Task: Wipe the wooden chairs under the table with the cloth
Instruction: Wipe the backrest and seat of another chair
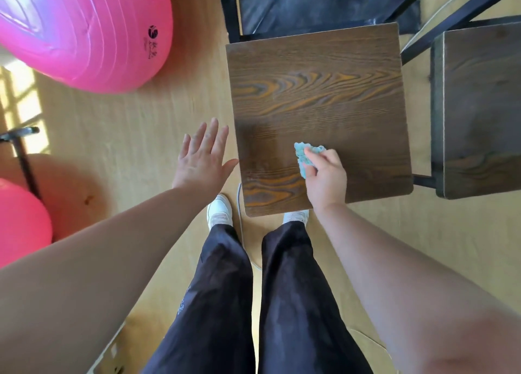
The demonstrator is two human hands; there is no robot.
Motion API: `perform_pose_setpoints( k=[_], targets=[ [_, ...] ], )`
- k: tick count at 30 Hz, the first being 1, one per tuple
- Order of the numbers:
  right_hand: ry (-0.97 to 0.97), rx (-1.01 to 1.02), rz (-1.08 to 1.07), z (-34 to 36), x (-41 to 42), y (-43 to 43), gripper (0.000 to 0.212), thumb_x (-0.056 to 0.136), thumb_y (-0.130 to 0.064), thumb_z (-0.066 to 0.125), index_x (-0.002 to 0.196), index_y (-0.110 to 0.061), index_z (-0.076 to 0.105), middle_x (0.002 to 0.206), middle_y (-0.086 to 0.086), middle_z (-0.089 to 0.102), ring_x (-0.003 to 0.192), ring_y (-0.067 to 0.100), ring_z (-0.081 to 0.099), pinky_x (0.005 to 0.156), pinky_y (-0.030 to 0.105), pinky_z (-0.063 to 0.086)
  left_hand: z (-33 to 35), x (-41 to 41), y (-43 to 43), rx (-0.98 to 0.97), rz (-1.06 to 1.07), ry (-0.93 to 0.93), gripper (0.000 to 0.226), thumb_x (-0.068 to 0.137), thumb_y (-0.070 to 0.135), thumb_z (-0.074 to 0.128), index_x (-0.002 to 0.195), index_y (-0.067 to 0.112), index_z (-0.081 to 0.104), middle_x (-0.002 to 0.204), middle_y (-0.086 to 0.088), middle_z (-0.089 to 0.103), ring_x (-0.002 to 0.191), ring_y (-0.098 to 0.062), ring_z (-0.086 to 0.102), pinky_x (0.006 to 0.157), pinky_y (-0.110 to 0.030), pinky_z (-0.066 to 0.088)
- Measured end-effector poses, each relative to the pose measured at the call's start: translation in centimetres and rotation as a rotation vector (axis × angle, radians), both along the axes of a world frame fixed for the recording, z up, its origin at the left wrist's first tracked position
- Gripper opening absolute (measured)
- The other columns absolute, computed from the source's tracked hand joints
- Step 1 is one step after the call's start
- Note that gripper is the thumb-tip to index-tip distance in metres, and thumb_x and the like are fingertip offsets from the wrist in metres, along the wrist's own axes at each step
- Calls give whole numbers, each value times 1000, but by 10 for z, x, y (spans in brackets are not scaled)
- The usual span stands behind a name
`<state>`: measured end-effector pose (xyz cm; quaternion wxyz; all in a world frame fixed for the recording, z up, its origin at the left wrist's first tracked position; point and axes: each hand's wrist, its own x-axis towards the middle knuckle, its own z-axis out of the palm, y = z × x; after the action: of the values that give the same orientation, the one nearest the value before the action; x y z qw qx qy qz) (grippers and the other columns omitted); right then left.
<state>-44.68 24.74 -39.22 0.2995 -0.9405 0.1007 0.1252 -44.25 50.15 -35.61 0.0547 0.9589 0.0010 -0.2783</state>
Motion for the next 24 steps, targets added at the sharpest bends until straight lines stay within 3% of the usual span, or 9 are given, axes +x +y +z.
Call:
perform_pose_setpoints(
  k=[8,12,14,17,21,24],
  targets=[
    [71,90,234,3,-40,81,39,93,-12,62,131,-22,62,114,-2,56,97,16,60,85,27,54,5,-8,3,-45,64,-13,69,103,53,24,158,22,-3,167,-1,-7,153,-22,-7,124,-45,1],
    [77,116,266,3,-40,83,38,94,-12,61,132,-21,62,113,-1,57,96,17,60,84,27,54,5,-14,-1,-43,59,6,69,102,54,21,158,23,-6,166,-1,-10,153,-22,-9,124,-45,-1],
    [33,140,260,7,-37,69,37,93,-9,61,129,-18,64,108,1,58,92,13,57,83,20,49,6,-17,-7,-40,47,21,69,102,54,19,158,23,-8,166,0,-12,153,-22,-11,124,-45,-2],
    [-44,116,103,13,-32,21,38,89,-4,63,125,-17,67,102,2,57,89,8,53,83,17,44,5,-22,-19,-19,13,39,68,103,54,18,157,24,-11,165,1,-14,152,-20,-14,124,-44,-2],
    [-46,-37,-100,19,-27,-82,36,90,-6,64,125,-16,67,107,7,58,95,23,61,88,34,52,5,-22,-51,-61,-19,51,68,104,52,23,157,25,-7,166,2,-13,152,-19,-14,124,-43,-4],
    [7,-115,-250,21,-22,-150,35,92,-7,62,127,-13,65,118,12,57,102,27,61,90,24,43,5,-22,-75,-70,-81,28,68,103,52,25,158,24,-6,166,3,-13,152,-18,-14,124,-43,-2]
  ],
)
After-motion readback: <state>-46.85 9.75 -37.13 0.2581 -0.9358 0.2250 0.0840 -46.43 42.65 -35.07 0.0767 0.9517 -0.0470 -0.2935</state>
